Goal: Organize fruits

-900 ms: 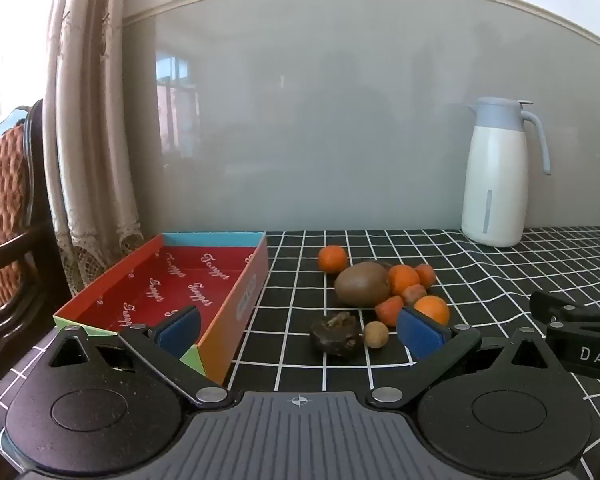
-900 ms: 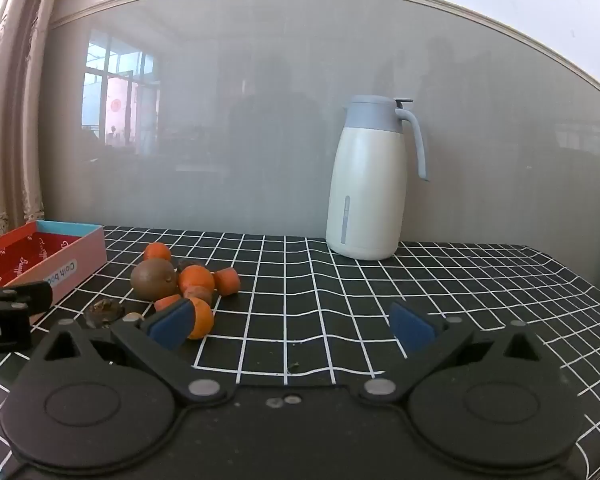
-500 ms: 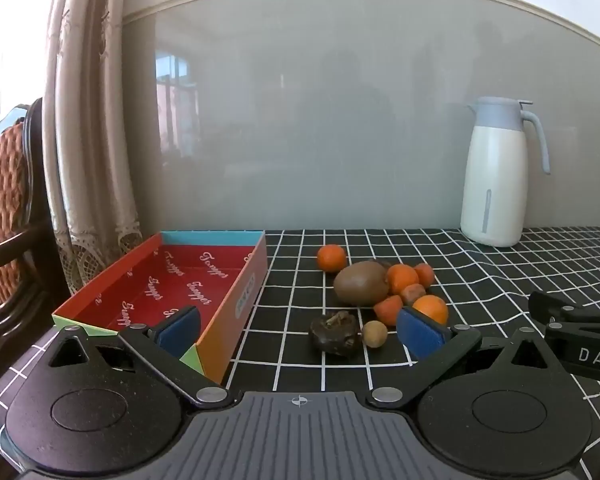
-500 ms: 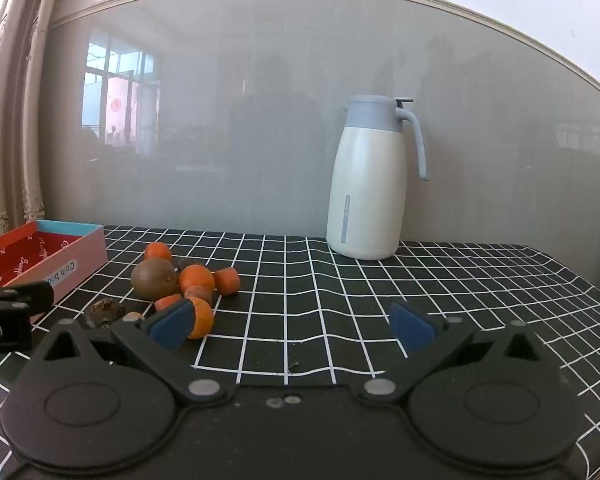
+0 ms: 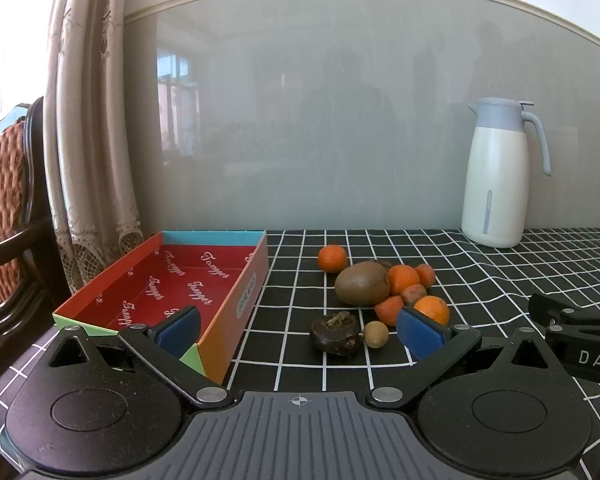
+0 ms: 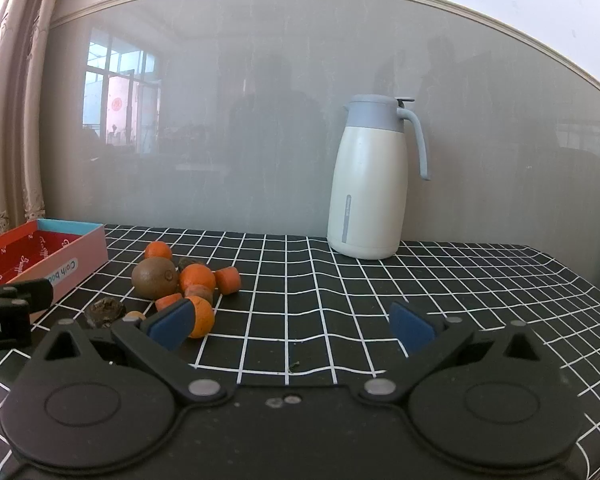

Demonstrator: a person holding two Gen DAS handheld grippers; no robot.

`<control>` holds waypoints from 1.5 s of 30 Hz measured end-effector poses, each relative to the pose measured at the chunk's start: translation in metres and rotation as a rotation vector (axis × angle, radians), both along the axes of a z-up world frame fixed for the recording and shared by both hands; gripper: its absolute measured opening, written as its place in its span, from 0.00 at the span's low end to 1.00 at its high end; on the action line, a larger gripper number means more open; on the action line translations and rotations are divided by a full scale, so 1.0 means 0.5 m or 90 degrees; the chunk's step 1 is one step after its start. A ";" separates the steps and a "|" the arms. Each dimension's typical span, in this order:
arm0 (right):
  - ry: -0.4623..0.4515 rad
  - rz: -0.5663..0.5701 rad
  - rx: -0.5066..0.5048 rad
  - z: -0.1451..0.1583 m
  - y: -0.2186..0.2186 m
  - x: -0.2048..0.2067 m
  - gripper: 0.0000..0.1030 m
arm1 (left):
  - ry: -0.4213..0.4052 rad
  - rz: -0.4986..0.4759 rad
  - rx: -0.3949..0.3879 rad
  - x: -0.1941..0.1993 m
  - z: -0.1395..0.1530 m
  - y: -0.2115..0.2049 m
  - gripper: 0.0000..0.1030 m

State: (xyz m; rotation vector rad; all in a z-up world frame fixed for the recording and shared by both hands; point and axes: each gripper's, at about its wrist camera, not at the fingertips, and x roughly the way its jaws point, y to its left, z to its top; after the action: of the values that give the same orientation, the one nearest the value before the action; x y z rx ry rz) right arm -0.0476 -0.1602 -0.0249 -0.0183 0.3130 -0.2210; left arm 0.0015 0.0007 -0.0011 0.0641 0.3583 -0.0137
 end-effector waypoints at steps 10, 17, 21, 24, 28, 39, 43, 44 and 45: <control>0.000 0.000 -0.001 0.000 -0.003 0.001 1.00 | 0.000 0.001 0.002 -0.001 0.001 0.000 1.00; 0.001 0.000 -0.001 0.000 -0.002 0.001 1.00 | 0.001 0.001 0.002 -0.001 0.000 0.000 1.00; 0.001 0.000 -0.001 0.000 -0.002 0.001 1.00 | 0.001 0.002 0.002 -0.002 0.000 -0.001 1.00; 0.001 0.001 -0.001 0.000 -0.002 0.001 1.00 | 0.000 0.002 0.001 -0.002 0.001 0.000 1.00; 0.001 0.001 -0.002 -0.001 -0.003 0.001 1.00 | 0.000 0.004 0.000 0.000 0.001 0.000 1.00; 0.001 0.001 -0.003 -0.002 0.000 0.002 1.00 | 0.000 0.004 0.001 0.000 0.002 0.000 1.00; 0.001 0.001 -0.004 -0.002 0.000 0.002 1.00 | -0.001 0.005 0.000 0.001 0.002 -0.001 1.00; 0.002 0.002 -0.004 -0.005 0.002 0.005 1.00 | 0.000 0.005 0.000 0.001 0.002 -0.001 1.00; 0.002 0.002 -0.004 -0.006 0.003 0.004 1.00 | -0.001 0.005 0.000 0.001 0.002 -0.001 1.00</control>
State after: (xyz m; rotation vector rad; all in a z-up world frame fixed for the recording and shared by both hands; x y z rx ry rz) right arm -0.0454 -0.1589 -0.0279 -0.0253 0.3152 -0.2182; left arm 0.0019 0.0002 -0.0002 0.0632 0.3574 -0.0051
